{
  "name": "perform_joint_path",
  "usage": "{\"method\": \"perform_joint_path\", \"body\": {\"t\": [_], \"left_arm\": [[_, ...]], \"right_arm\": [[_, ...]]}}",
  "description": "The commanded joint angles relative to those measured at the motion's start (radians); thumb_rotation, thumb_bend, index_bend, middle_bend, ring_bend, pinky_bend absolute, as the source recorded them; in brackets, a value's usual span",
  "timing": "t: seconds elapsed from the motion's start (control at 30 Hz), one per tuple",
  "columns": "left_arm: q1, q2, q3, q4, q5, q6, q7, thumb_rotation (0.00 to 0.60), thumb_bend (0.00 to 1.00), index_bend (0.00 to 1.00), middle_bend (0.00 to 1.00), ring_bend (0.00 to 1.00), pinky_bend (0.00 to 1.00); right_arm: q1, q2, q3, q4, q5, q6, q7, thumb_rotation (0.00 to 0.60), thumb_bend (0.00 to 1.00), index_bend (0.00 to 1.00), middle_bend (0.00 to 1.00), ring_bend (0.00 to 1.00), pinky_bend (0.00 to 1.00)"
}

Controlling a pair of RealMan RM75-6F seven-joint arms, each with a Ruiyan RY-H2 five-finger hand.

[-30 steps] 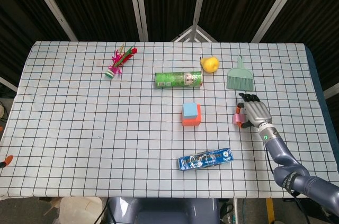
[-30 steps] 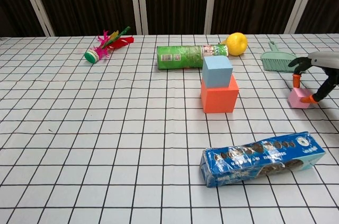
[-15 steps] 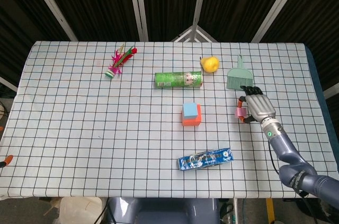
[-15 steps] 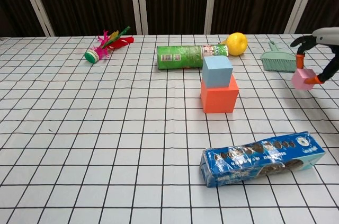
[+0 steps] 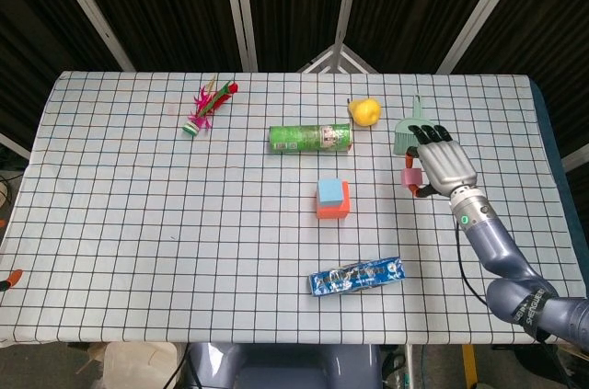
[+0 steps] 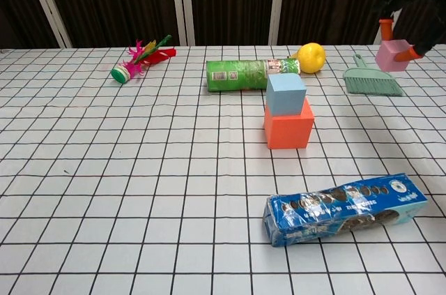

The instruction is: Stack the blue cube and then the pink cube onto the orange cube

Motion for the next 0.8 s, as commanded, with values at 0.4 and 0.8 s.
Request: {"method": "perform_joint_path", "body": {"t": [0.4,0.8], "left_arm": [[-0.008,0.0,0.004,0.004,0.005,-0.016,-0.006,0.6,0.21,0.22,0.01,0.0,0.02],[-0.013,0.006,-0.002,0.018,-0.009,-0.035,-0.027,0.6,0.21,0.22,0.01,0.0,0.02]], "right_arm": [[0.226,0.081,-0.005,-0.176,0.35,-0.009,-0.144,0.6,0.4,0.53,0.07,0.03,0.0],[0.311,0.006,-0.033,-0.146,0.408,0.013,-0.139,0.6,0.41,0.53,0.07,0.04,0.0]]}}
